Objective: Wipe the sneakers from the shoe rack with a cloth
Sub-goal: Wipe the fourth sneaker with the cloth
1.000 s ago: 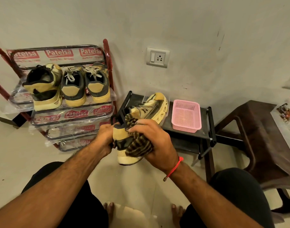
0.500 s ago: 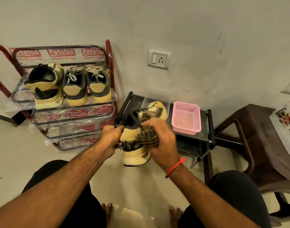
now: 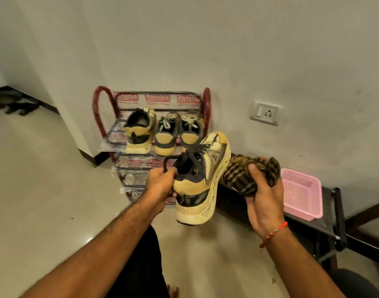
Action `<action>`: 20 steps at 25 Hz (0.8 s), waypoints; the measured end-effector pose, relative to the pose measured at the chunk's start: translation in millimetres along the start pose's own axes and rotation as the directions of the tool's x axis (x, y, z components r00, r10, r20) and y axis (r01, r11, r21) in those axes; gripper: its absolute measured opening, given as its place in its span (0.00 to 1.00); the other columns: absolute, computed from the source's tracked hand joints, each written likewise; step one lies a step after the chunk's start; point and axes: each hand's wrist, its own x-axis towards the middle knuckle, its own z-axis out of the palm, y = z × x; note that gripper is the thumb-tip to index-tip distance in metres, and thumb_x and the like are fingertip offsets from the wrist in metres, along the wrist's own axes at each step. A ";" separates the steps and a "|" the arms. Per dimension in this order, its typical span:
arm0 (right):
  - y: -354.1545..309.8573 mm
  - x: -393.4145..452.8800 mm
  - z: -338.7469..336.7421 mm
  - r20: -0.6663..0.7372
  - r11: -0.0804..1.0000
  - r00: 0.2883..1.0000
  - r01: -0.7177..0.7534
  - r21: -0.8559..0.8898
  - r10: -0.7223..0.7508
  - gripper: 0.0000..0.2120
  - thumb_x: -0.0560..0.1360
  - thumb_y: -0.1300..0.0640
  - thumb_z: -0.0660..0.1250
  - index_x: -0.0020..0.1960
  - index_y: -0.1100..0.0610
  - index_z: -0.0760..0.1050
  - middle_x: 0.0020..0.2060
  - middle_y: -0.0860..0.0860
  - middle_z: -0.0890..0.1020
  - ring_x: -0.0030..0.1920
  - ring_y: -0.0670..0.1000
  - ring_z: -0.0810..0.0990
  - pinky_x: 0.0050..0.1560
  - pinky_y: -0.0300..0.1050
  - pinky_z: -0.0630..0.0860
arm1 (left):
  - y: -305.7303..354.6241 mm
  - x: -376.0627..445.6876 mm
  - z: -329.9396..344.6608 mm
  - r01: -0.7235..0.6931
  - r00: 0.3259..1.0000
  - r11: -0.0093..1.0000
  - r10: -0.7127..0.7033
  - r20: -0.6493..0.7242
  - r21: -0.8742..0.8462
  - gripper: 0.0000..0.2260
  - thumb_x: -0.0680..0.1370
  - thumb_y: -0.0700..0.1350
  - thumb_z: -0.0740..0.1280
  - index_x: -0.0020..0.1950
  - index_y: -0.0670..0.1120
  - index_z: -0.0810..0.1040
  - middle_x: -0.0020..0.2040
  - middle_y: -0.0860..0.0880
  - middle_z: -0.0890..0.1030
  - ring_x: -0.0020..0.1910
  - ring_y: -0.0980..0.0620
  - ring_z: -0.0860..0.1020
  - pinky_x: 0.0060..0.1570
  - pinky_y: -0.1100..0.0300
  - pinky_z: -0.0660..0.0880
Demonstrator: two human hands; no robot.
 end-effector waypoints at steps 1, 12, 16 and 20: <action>2.4 3.5 7.7 0.019 0.996 0.998 -0.069 0.059 0.068 0.22 0.77 0.63 0.69 0.70 0.55 0.71 0.61 0.57 0.82 0.63 0.58 0.80 0.62 0.63 0.76 | 5.5 -1.3 -11.6 -0.032 0.999 0.999 0.032 -0.018 -0.022 0.07 0.79 0.38 0.65 0.43 0.39 0.80 0.30 0.45 0.79 0.20 0.53 0.69 0.19 0.63 0.66; 72.8 3.3 69.6 0.168 0.965 0.952 -0.239 -0.107 0.254 0.21 0.77 0.66 0.67 0.68 0.51 0.73 0.60 0.56 0.82 0.58 0.53 0.83 0.48 0.45 0.83 | 53.6 44.5 -170.2 -0.194 0.902 0.981 0.191 -0.387 0.032 0.08 0.82 0.41 0.63 0.52 0.38 0.81 0.36 0.44 0.81 0.22 0.55 0.72 0.24 0.60 0.75; 86.7 9.5 66.2 0.193 0.951 0.931 -0.303 -0.070 0.310 0.22 0.78 0.65 0.65 0.69 0.51 0.72 0.60 0.56 0.82 0.59 0.55 0.82 0.43 0.44 0.83 | 71.9 85.0 -200.6 -0.215 0.848 0.973 0.230 -0.477 0.087 0.08 0.82 0.42 0.64 0.54 0.39 0.80 0.40 0.45 0.82 0.27 0.53 0.76 0.27 0.59 0.76; 103.9 24.2 68.1 0.232 0.930 0.904 -0.367 -0.013 0.359 0.20 0.79 0.61 0.64 0.70 0.51 0.72 0.62 0.56 0.81 0.62 0.55 0.81 0.51 0.48 0.83 | 83.1 129.0 -209.5 -0.192 0.811 0.973 0.230 -0.537 0.127 0.08 0.82 0.43 0.64 0.53 0.40 0.80 0.43 0.44 0.82 0.30 0.51 0.78 0.26 0.61 0.77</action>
